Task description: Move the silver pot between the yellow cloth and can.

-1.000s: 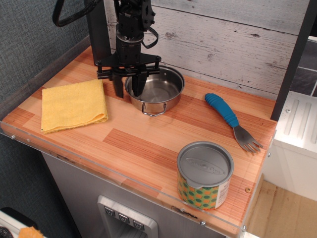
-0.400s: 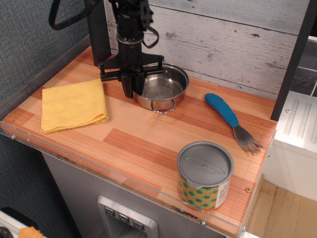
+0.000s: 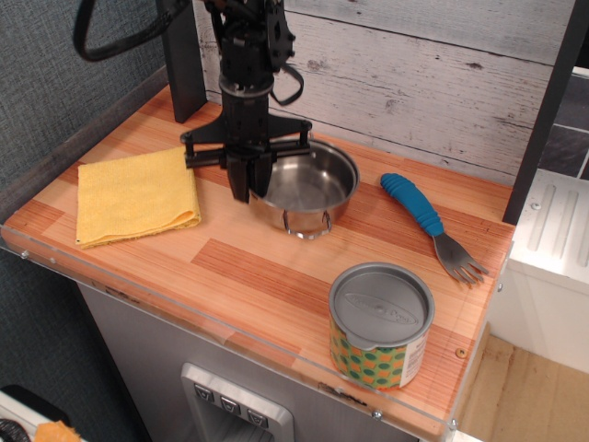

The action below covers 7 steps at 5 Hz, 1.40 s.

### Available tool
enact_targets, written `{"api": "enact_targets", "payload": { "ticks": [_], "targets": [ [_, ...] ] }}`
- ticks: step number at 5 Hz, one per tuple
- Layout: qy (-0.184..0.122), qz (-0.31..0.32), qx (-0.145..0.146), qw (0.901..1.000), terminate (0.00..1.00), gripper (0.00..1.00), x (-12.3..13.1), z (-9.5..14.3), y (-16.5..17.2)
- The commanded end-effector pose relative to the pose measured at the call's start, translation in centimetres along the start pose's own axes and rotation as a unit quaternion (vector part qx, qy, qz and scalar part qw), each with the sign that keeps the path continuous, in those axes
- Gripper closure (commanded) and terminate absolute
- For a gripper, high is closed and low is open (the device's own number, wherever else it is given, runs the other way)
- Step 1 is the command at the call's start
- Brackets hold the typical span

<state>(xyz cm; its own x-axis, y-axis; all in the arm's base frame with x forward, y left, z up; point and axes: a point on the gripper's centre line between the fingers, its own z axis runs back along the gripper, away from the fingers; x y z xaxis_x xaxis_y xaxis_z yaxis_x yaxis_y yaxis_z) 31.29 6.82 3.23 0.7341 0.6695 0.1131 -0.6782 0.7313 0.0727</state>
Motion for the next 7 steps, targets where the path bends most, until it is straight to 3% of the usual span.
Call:
{"api": "enact_targets", "payload": {
  "ticks": [1, 2, 4, 6, 7],
  "targets": [
    [-0.03, 0.003, -0.017, 0.9994, 0.0, 1.0, -2.1, 2.0, 1.2],
    [-0.028, -0.006, -0.02, 0.9994, 0.0, 1.0, -3.7, 1.6, 2.6],
    [-0.047, -0.015, 0.004, 0.9988, 0.0, 1.0, -5.9, 1.0, 5.3],
    [-0.038, -0.002, 0.016, 0.9992, 0.0, 1.0, -6.3, -0.2, 6.2],
    [-0.031, -0.011, 0.016, 0.9993, 0.0, 0.0, -6.1, 0.0, 6.2]
  ]
}}
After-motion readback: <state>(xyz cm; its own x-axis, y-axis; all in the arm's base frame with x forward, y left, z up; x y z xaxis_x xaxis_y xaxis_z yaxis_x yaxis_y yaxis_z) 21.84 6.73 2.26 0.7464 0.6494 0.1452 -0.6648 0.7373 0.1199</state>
